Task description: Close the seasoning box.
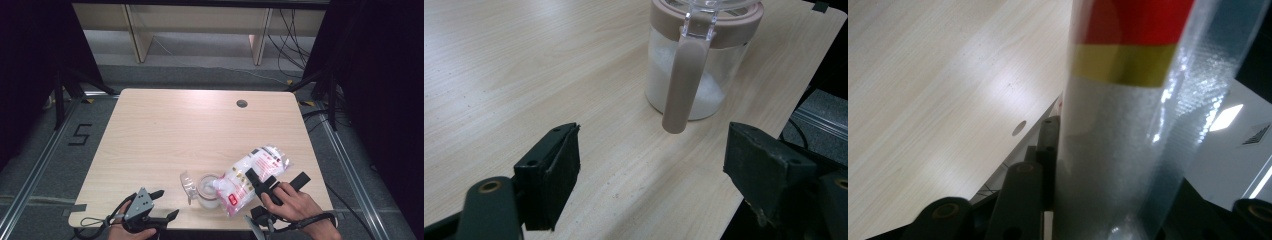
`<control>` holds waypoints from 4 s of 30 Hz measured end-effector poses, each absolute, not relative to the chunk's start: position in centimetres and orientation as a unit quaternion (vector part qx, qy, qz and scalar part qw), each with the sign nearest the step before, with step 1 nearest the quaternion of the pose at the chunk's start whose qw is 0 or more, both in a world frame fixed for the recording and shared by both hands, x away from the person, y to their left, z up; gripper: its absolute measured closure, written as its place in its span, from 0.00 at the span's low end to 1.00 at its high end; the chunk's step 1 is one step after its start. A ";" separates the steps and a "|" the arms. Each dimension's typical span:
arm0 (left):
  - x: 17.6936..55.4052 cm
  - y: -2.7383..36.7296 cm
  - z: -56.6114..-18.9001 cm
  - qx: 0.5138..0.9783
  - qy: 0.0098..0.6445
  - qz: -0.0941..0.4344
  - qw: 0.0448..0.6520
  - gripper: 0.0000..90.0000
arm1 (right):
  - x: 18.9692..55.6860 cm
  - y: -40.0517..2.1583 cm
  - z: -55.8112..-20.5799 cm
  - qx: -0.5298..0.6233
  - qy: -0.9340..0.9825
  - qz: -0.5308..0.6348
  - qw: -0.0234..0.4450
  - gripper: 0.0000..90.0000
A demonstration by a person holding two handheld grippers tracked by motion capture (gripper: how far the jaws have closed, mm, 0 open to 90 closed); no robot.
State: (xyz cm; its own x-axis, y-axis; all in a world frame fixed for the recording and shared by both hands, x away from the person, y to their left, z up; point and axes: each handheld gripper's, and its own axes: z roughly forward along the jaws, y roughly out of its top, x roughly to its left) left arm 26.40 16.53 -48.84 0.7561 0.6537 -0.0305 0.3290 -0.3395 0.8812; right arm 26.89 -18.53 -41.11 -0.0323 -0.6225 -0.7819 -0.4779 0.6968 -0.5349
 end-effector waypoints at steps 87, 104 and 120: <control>26.4 16.6 -48.8 0.802 0.306 0.168 0.486 0.24 | 27.7 -19.4 -40.8 -0.371 0.740 0.011 0.562 0.83; 26.4 16.6 -48.8 0.802 0.305 0.168 0.485 0.24 | 28.1 -20.2 -42.1 -0.220 0.826 0.135 0.502 0.84; 26.4 16.6 -48.8 0.802 0.307 0.167 0.486 0.24 | 30.0 -21.7 -42.9 -0.146 0.837 0.284 0.445 0.85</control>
State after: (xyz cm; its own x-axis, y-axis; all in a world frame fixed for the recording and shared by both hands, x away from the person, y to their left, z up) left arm 26.40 16.61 -48.78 0.7566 0.6532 -0.0306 0.3296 -0.3405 0.8806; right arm 30.03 -21.66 -42.91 -0.5616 0.0075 -0.8274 -0.4972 0.7962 0.3447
